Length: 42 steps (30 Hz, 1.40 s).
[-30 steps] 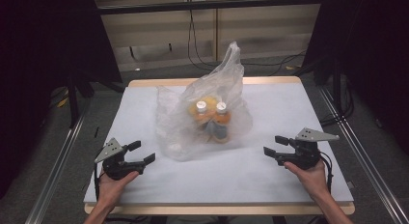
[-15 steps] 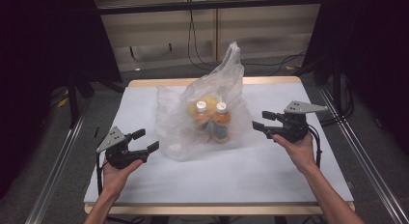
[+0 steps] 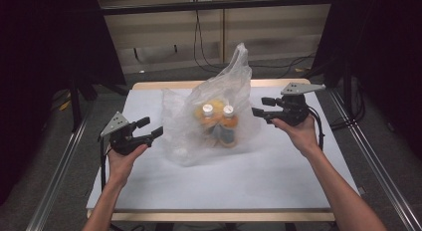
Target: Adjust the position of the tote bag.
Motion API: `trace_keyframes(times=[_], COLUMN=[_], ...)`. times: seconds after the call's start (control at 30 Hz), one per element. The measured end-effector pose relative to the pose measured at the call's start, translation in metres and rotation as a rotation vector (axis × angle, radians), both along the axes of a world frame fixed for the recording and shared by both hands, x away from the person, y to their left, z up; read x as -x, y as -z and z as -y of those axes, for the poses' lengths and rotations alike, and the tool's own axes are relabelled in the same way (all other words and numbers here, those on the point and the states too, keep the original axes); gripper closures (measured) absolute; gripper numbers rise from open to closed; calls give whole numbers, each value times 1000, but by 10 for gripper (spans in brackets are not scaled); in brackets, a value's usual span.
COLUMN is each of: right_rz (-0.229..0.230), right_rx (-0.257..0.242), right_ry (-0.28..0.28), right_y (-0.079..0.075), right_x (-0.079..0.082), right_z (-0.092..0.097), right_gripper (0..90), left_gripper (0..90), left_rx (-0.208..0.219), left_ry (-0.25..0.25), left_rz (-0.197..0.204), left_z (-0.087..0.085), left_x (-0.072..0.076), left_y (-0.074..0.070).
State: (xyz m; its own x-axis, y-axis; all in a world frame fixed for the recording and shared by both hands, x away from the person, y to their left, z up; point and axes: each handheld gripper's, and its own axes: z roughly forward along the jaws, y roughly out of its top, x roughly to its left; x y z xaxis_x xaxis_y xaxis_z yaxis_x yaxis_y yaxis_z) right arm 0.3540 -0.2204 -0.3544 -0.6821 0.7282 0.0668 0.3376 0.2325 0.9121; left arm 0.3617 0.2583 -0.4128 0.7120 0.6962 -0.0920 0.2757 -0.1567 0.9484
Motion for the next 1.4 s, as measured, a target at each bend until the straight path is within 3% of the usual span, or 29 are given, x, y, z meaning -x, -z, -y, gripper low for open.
trace_keyframes(times=[0.2,0.33,0.43,0.6,0.67,0.73,0.83,0.93,1.1,1.17,1.23,1.27,1.3,1.33,1.4], right_rz=[-6,-10,-13,-10,-14,-13,-27,-31,-43,-52,-60,-60,-71,-71,-71], right_rx=[17,7,-13,-19,-15,-11,8,21,41,43,41,41,44,44,40], right_ry=[-2,-11,-12,-24,-23,-20,-21,-23,-6,-18,-23,-23,-28,-28,-37], right_y=[-3,-3,-4,-7,-11,-11,-14,-17,-19,-18,-14,-14,-10,-10,-7], right_x=[-24,-33,-48,-62,-72,-75,-85,-92,-103,-107,-111,-111,-113,-113,-114], right_z=[-9,-13,-19,-25,-27,-28,-32,-35,-39,-39,-40,-40,-41,-41,-44], right_gripper=[464,512,531,530,506,500,452,432,408,442,580,580,678,678,799], left_gripper=[291,282,282,284,283,280,271,266,253,245,238,236,230,230,221], left_rx=[-12,-10,7,-15,17,21,-23,-3,-22,-9,-3,-3,-5,-14,-25], left_ry=[9,14,9,-1,-3,-13,-11,-27,-39,-54,-69,-69,-72,-70,-81], left_rz=[-16,-28,-30,-38,-32,-38,-63,-75,-89,-88,-88,-88,-89,-85,-90], left_z=[5,6,7,6,5,5,4,2,0,-2,-3,-3,-3,-4,-6], left_x=[-19,-25,-39,-52,-59,-61,-67,-70,-78,-80,-83,-83,-83,-84,-85], left_y=[-1,-1,1,0,2,4,11,13,20,21,23,23,23,24,24])
